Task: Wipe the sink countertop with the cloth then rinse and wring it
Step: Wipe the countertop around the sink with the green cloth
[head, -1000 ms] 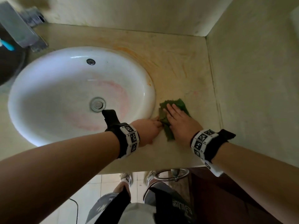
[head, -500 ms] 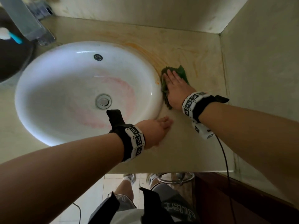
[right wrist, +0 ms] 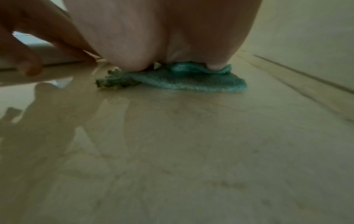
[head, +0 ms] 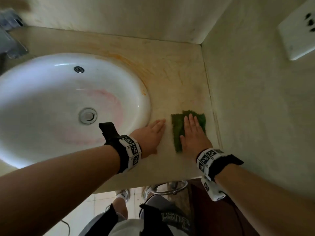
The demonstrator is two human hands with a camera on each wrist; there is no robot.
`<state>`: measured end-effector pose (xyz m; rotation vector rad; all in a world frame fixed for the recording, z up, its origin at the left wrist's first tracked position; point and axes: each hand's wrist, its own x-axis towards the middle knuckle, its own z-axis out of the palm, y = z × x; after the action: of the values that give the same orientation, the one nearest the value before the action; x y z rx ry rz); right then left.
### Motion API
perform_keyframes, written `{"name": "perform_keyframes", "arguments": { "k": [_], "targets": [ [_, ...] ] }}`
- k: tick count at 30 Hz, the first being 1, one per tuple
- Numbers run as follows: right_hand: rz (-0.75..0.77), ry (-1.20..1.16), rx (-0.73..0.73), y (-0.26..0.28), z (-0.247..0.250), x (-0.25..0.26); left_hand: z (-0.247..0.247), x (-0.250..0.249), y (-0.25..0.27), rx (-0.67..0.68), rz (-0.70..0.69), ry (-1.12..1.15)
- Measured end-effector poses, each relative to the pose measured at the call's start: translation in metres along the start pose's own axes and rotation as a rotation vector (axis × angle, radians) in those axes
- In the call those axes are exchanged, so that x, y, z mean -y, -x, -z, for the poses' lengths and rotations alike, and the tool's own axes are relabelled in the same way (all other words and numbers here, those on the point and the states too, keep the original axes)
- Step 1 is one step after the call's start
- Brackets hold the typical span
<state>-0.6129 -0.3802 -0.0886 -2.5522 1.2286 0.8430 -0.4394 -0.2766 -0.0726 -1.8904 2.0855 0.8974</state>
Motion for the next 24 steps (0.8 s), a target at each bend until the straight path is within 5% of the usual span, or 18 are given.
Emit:
{"name": "perform_keyframes", "arguments": {
  "k": [4, 14, 19, 24],
  "targets": [
    [-0.177, -0.148, -0.020, -0.011, 0.005, -0.025, 0.015, 0.003, -0.022, 0.002, 0.069, -0.015],
    [-0.204, -0.184, -0.124, -0.085, 0.046, -0.028, 0.011, 0.008, -0.038, 0.038, 0.066, -0.025],
    [-0.153, -0.163, -0.140, -0.129, 0.076, -0.010, 0.007, 0.009, -0.039, 0.031, 0.076, -0.025],
    [0.112, -0.040, -0.147, -0.123, 0.074, 0.029, 0.009, 0.007, -0.040, 0.027, 0.096, -0.023]
  ]
}}
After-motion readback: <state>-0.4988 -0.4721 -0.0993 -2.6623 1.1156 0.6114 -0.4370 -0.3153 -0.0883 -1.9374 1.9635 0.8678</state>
